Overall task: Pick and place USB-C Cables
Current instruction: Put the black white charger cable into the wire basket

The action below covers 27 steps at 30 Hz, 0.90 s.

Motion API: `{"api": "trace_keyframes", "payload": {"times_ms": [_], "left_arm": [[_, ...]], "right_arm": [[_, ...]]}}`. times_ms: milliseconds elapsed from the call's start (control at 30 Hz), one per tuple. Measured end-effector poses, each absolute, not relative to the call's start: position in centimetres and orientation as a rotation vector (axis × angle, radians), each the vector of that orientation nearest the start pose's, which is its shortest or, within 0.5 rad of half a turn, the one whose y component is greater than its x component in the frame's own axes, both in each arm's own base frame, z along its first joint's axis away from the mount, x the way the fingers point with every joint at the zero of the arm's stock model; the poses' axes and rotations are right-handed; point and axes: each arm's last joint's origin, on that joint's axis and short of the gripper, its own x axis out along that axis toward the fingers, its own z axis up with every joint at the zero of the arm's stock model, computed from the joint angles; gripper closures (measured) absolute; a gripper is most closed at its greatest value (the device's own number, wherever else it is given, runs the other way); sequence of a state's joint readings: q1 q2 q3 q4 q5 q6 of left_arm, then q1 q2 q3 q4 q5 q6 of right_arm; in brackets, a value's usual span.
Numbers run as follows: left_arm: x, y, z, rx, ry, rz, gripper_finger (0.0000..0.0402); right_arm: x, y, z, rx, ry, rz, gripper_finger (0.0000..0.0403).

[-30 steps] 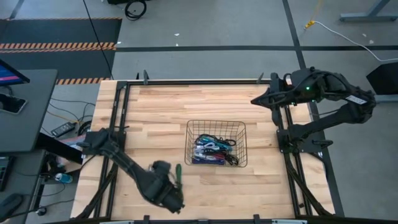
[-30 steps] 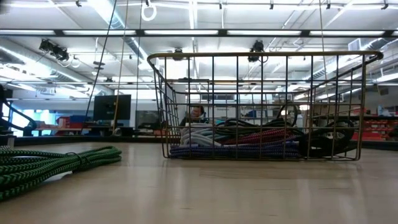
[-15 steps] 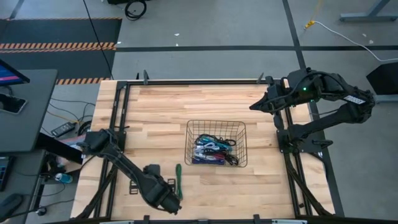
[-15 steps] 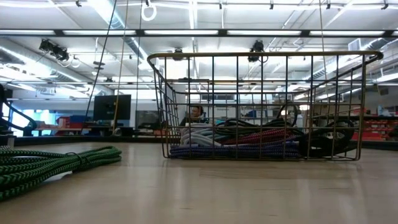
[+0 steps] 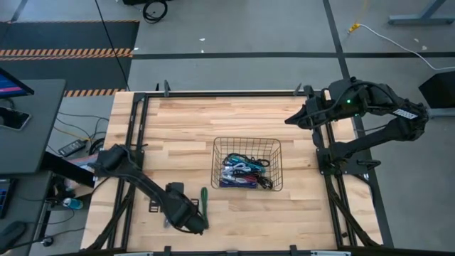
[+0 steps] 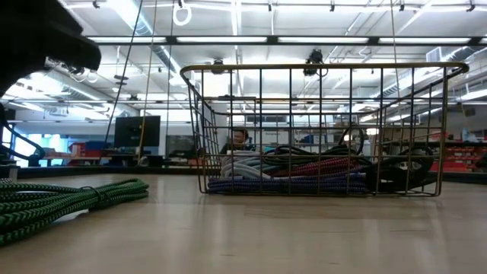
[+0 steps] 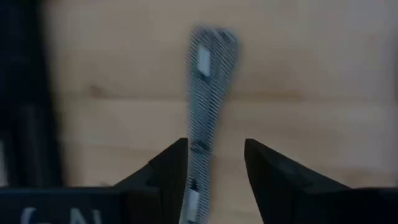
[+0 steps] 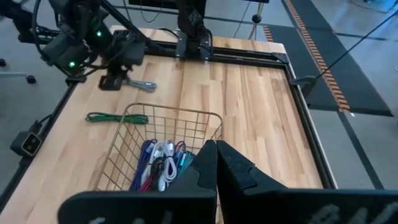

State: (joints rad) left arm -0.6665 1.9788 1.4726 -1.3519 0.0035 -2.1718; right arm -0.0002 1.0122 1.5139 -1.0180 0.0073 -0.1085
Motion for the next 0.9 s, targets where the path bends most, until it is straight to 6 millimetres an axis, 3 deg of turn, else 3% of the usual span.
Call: {"api": "trace_keyframes", "payload": {"times_ms": [133,333,900], "left_arm": [[26.5,-20.9,16.6,-1.025,1.266,1.302,0.0241],[25.3,-20.1,15.0,-1.054,1.303,1.356,0.0247],[24.3,-19.1,15.2,-0.974,1.337,1.427,0.0234]], "right_arm": [[15.1,-0.1,45.1,-0.108,0.5,0.016,0.0401],[15.3,-0.1,45.5,-0.108,0.46,0.013,0.0401],[15.5,-0.1,45.4,-0.045,0.461,-0.003,0.0401]]}}
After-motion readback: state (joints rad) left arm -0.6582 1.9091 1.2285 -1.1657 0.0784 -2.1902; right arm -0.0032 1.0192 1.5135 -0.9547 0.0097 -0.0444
